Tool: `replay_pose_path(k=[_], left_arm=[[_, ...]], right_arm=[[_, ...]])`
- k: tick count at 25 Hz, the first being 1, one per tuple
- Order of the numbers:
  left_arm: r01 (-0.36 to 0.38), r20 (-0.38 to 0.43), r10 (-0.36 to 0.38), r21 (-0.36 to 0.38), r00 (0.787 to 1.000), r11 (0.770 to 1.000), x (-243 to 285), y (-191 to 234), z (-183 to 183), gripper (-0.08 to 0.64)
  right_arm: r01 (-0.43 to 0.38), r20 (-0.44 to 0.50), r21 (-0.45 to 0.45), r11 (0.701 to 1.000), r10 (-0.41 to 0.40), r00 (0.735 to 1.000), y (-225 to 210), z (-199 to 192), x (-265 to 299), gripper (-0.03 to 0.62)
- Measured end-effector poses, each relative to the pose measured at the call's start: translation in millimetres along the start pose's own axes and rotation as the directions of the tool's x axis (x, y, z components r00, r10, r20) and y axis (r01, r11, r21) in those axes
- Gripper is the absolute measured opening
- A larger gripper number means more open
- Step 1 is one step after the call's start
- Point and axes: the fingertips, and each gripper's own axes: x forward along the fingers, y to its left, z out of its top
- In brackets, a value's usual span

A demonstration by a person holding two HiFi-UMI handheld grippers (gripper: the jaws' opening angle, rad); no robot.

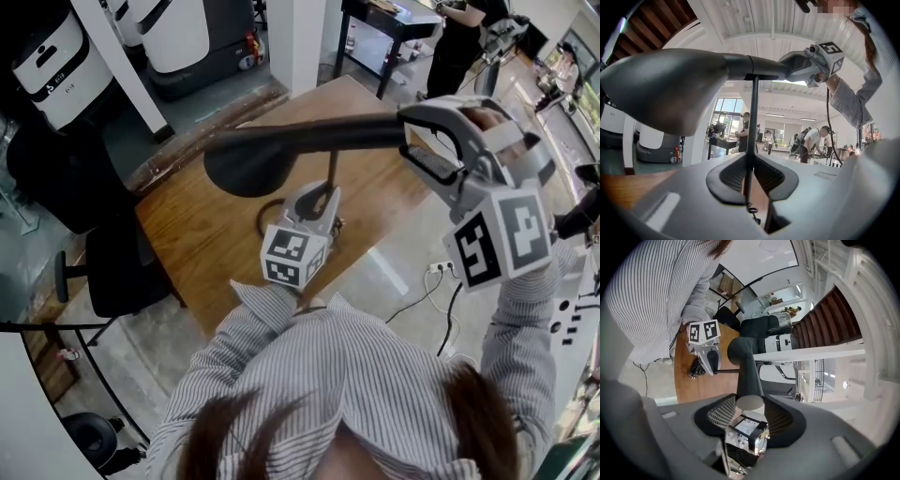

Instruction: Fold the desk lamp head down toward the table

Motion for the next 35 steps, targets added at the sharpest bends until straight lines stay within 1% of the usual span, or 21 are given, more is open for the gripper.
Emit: replay_pose_path(k=[4, 11, 14, 16, 18, 20, 21, 22, 23, 24, 25, 26, 27, 28, 30, 31, 32, 33, 34, 35], left_arm=[[0.0, 0.0, 0.0, -0.003, 1.0, 1.0, 0, 0, 0, 0.049], [0.0, 0.002, 0.0, -0.001, 1.0, 1.0, -1, -1, -2, 0.049], [0.002, -0.001, -0.002, 0.012, 1.0, 1.0, 0, -1, -2, 0.049], [0.008, -0.001, -0.008, 0.027, 1.0, 1.0, 0, -2, -3, 0.049], [0.013, 0.001, -0.013, 0.04, 1.0, 0.999, 0, -3, -2, 0.051], [0.01, 0.006, -0.01, 0.051, 1.0, 0.999, -2, -1, 0, 0.051], [0.007, 0.006, -0.007, 0.05, 1.0, 0.999, -3, -1, 2, 0.052], [0.006, 0.004, -0.006, 0.044, 1.0, 0.999, -5, -1, 3, 0.052], [0.006, 0.0, -0.006, 0.038, 1.0, 0.999, -6, -2, 3, 0.053], [0.007, -0.005, -0.007, 0.034, 1.0, 0.999, -8, -3, 3, 0.055], [0.006, -0.01, -0.006, 0.032, 1.0, 0.999, -11, -4, 2, 0.055], [0.003, -0.013, -0.003, 0.031, 1.0, 1.0, -14, -5, 2, 0.055], [-0.001, -0.014, 0.001, 0.029, 1.0, 1.0, -18, -5, 3, 0.055], [-0.005, -0.012, 0.005, 0.025, 1.0, 1.0, -21, -6, 4, 0.055], [-0.009, -0.005, 0.009, 0.017, 1.0, 1.0, -28, -7, 6, 0.054], [-0.009, -0.004, 0.009, 0.013, 1.0, 1.0, -32, -7, 7, 0.054], [-0.009, -0.003, 0.009, 0.011, 1.0, 1.0, -34, -7, 8, 0.054], [-0.007, -0.004, 0.008, 0.011, 1.0, 1.0, -37, -8, 9, 0.052], [-0.006, -0.005, 0.006, 0.014, 1.0, 1.0, -39, -9, 9, 0.05], [-0.005, -0.006, 0.005, 0.019, 1.0, 1.0, -41, -11, 10, 0.036]], right_arm=[[0.005, 0.001, -0.036, 0.999, -0.005, 1.0, -8, 4, -2, 0.192], [0.001, 0.004, -0.046, 0.999, -0.001, 1.0, -6, 5, -2, 0.192], [0.008, 0.01, -0.039, 0.999, -0.008, 1.0, -7, 5, -1, 0.192], [0.033, 0.035, -0.012, 0.999, -0.032, 0.999, -5, 5, 0, 0.193], [0.079, 0.066, 0.04, 0.996, -0.081, 0.994, -5, 5, 0, 0.196], [0.139, 0.091, 0.114, 0.984, -0.15, 0.984, -7, 3, -2, 0.196], [0.171, 0.121, 0.168, 0.971, -0.192, 0.974, -8, 2, -3, 0.196], [0.198, 0.16, 0.239, 0.95, -0.24, 0.958, -9, 1, -4, 0.196], [0.219, 0.193, 0.327, 0.919, -0.292, 0.937, -10, -1, -6, 0.196], [0.229, 0.213, 0.423, 0.876, -0.342, 0.915, -9, -5, -7, 0.196], [0.23, 0.216, 0.517, 0.824, -0.386, 0.897, -7, -10, -6, 0.195], [0.226, 0.205, 0.597, 0.77, -0.418, 0.885, -1, -16, -4, 0.195], [0.223, 0.185, 0.657, 0.72, -0.441, 0.878, 6, -21, -1, 0.193], [0.223, 0.163, 0.7, 0.678, -0.456, 0.875, 14, -25, 2, 0.193], [0.214, 0.13, 0.761, 0.612, -0.468, 0.874, 31, -29, 9, 0.193], [0.199, 0.122, 0.79, 0.58, -0.467, 0.876, 40, -30, 13, 0.193], [0.176, 0.122, 0.821, 0.543, -0.468, 0.875, 48, -30, 17, 0.193], [0.145, 0.129, 0.857, 0.494, -0.478, 0.869, 54, -28, 20, 0.193], [0.108, 0.136, 0.896, 0.431, -0.496, 0.858, 60, -27, 21, 0.193], [0.067, 0.138, 0.933, 0.355, -0.522, 0.841, 66, -25, 23, 0.192]])
